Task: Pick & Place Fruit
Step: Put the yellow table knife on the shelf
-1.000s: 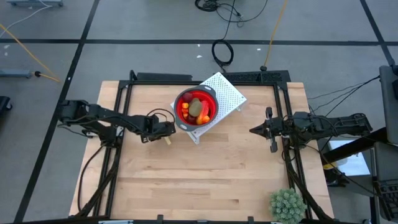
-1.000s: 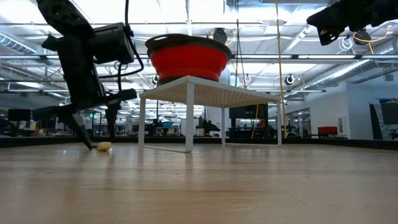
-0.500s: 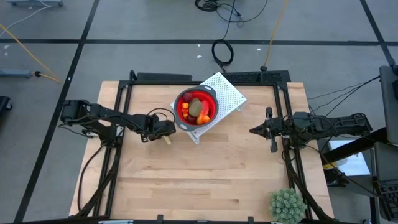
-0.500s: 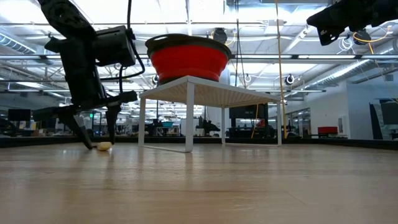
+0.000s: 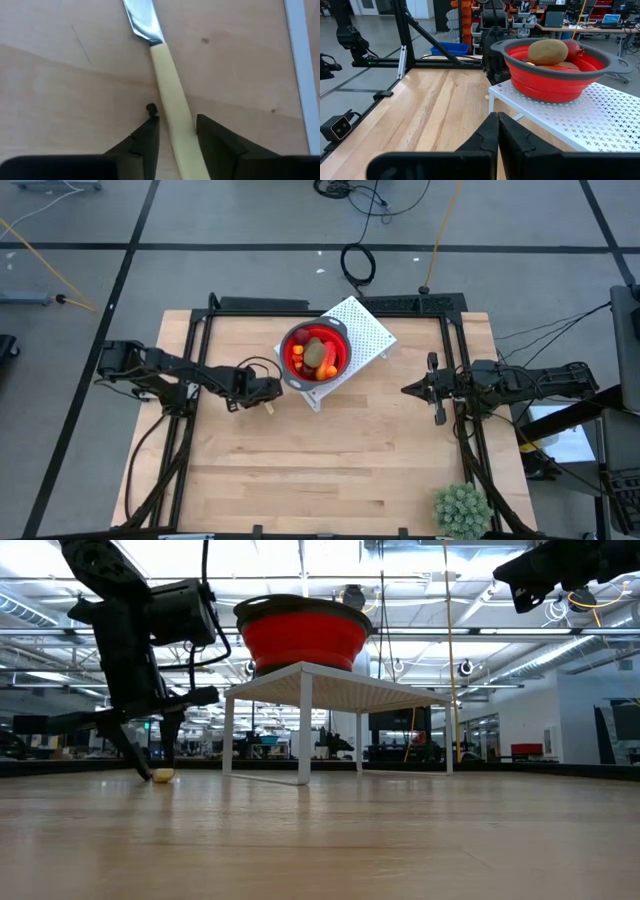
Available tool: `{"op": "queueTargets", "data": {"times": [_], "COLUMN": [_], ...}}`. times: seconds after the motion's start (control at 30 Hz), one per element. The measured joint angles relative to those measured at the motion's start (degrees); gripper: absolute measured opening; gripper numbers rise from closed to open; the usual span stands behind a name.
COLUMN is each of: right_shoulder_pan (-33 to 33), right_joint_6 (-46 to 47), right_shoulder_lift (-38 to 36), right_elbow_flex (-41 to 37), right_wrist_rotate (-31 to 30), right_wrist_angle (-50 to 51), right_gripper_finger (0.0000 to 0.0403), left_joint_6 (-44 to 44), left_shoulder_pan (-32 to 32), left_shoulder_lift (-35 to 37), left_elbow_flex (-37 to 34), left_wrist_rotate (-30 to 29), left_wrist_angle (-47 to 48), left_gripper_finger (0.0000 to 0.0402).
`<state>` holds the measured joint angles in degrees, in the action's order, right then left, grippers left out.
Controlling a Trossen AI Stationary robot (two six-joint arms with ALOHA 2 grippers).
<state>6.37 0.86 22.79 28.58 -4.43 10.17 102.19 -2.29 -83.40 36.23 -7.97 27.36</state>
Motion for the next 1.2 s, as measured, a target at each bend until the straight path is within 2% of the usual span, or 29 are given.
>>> {"op": "queueTargets", "data": {"times": [0.13,0.27,0.83,1.2], "right_shoulder_pan": [0.0,0.0,0.0,0.0], "right_joint_6": [0.0,0.0,3.21,3.86], "right_shoulder_lift": [0.0,0.0,0.0,-0.01], "right_elbow_flex": [0.0,0.0,0.0,0.0], "right_wrist_rotate": [0.0,0.0,0.02,0.17], "right_wrist_angle": [-0.01,0.0,-0.02,-0.04], "right_gripper_finger": [0.0,0.0,0.0,0.0], "left_joint_6": [0.91,2.73,12.4,14.99], "left_shoulder_pan": [1.54,3.61,12.2,16.45], "left_shoulder_lift": [-0.02,-0.04,0.18,5.39], "left_elbow_flex": [-0.04,-0.04,-0.08,0.15], "left_wrist_rotate": [0.78,1.13,-3.2,-7.31], "left_wrist_angle": [-0.31,-0.49,-0.32,-0.14], "left_gripper_finger": [0.0104,0.0092,0.009,0.009]}}
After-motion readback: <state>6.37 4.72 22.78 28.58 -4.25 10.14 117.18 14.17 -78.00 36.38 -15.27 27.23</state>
